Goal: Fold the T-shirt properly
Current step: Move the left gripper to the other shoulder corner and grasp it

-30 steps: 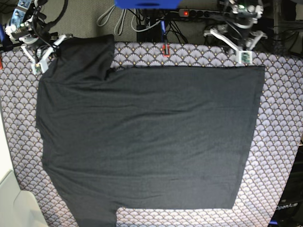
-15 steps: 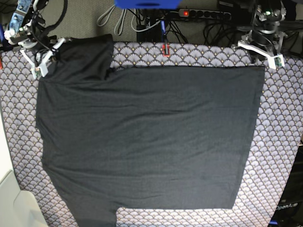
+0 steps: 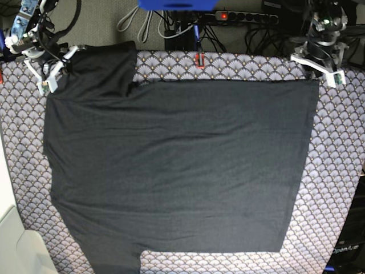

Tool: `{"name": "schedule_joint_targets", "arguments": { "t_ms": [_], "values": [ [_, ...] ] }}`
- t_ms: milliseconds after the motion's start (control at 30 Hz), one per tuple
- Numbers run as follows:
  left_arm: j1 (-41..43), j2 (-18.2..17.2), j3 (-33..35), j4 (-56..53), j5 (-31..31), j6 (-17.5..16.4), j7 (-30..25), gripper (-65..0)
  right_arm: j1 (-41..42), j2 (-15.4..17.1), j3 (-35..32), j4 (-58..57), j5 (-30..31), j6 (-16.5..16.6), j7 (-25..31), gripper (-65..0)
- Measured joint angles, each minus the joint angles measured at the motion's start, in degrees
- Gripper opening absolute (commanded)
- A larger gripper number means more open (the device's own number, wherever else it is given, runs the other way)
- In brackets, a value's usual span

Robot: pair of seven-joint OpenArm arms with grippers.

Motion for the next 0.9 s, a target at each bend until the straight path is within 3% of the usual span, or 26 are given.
{"name": "schedule_joint_targets", "arguments": {
  "t_ms": [200, 433, 533, 800, 900],
  "values": [
    [-5.4, 0.2, -3.4, -8.1, 0.0, 0.3, 0.2, -48.3, 0.0, 0.0, 0.0, -0.1, 0.0, 0.0, 0.0, -65.0],
    [-7.1, -0.1, -3.5, -8.6, 0.1, -3.9, 2.2, -48.3, 0.0, 0.0, 0.0, -0.3, 0.0, 0.0, 0.0, -65.0],
    [-7.1, -0.2, -3.5, -8.6, 0.1, -3.7, 2.1, -48.1, 0.0, 0.0, 0.0, -0.3, 0.0, 0.0, 0.0, -65.0],
    [-7.7, 0.2, -5.0, -8.6, -0.2, -3.9, 2.3, -33.7, 0.0, 0.0, 0.0, -0.3, 0.0, 0.0, 0.0, -65.0],
    [-8.3, -0.3, -5.7, -8.6, 0.0, -3.7, 2.1, -32.4, 0.0, 0.0, 0.0, -0.3, 0.0, 0.0, 0.0, -65.0]
  ]
}}
